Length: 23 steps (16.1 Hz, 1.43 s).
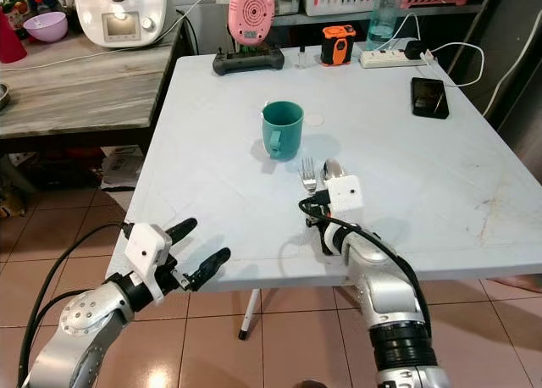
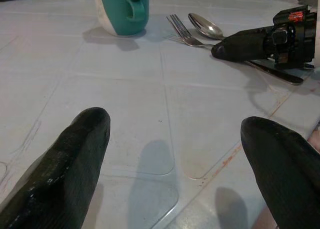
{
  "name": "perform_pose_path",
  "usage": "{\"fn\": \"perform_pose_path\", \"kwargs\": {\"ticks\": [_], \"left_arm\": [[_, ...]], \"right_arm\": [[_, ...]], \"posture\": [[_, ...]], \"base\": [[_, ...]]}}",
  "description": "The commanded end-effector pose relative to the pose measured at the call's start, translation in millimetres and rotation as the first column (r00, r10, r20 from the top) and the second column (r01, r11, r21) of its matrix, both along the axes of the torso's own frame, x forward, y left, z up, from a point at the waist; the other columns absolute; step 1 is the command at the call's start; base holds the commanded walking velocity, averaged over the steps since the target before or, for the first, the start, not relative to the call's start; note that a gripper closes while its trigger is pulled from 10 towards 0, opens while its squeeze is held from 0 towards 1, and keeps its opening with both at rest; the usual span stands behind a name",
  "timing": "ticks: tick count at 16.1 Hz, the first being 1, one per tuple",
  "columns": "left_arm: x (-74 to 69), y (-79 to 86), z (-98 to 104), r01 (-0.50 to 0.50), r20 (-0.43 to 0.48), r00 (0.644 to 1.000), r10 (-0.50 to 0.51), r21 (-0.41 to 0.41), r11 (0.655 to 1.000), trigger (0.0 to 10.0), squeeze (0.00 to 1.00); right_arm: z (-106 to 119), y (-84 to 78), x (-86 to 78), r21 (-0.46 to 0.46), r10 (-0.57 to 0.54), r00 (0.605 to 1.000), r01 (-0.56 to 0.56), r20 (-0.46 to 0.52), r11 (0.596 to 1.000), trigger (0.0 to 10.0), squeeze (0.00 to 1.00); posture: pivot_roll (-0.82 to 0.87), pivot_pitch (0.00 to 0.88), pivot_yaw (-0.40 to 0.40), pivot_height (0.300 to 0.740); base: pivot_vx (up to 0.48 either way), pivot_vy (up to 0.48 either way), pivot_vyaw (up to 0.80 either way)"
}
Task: Setting the table
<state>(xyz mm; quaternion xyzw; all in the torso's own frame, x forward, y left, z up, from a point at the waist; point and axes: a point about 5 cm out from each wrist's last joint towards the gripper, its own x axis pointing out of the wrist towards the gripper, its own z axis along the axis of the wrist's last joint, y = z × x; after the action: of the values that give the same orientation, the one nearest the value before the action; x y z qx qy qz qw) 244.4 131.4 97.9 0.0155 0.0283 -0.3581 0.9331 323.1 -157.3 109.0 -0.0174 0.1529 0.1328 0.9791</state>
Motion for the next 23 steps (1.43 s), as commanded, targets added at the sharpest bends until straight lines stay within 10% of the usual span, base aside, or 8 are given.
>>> {"fn": "perform_pose_path", "kwargs": {"ticks": [1,7,16,17,18,23], "left_arm": [[-0.1,1.1,3.2,-0.003,0.006,1.0,0.003,0.004,1.0,10.0,0.0],[0.5,3.5,7.0,-0.046,0.016,0.999,0.046,0.011,0.999,10.0,0.0],[20.1,16.9,10.7,-0.242,0.004,0.97,0.244,-0.09,0.966,10.0,0.0],[20.5,16.5,10.7,-0.239,0.004,0.971,0.24,-0.092,0.967,10.0,0.0],[21.3,16.1,10.6,-0.236,0.002,0.971,0.238,-0.095,0.967,10.0,0.0],[25.4,14.9,11.6,-0.244,-0.003,0.97,0.245,-0.113,0.963,10.0,0.0]], "right_arm": [[-14.7,-2.4,-2.9,0.009,-0.011,0.997,0.011,-0.081,1.0,0.0,0.0],[-8.5,-0.1,-4.0,0.089,-0.029,0.998,0.033,-0.054,0.995,0.0,0.0],[41.0,12.2,-28.3,0.163,-0.122,0.957,0.081,0.262,0.983,0.0,0.0],[41.4,11.2,-30.8,0.168,-0.13,0.954,0.086,0.269,0.982,7.6,0.0],[42.1,8.2,-33.2,0.186,-0.157,0.95,0.109,0.269,0.976,10.0,0.0],[46.1,5.4,-37.6,0.197,-0.19,0.94,0.136,0.285,0.971,10.0,0.0]], "posture": [[-0.2,0.104,0.063,0.74],[-0.19,0.107,0.064,0.74],[-0.2,0.098,0.058,0.74],[-0.21,0.097,0.058,0.74],[-0.21,0.097,0.058,0.74],[-0.21,0.096,0.068,0.74]], "base": [[0.0,0.0,0.0],[0.0,0.0,0.0],[0.0,0.0,0.0],[0.0,0.0,0.0],[0.0,0.285,0.0],[0.0,0.377,-0.24]]}}
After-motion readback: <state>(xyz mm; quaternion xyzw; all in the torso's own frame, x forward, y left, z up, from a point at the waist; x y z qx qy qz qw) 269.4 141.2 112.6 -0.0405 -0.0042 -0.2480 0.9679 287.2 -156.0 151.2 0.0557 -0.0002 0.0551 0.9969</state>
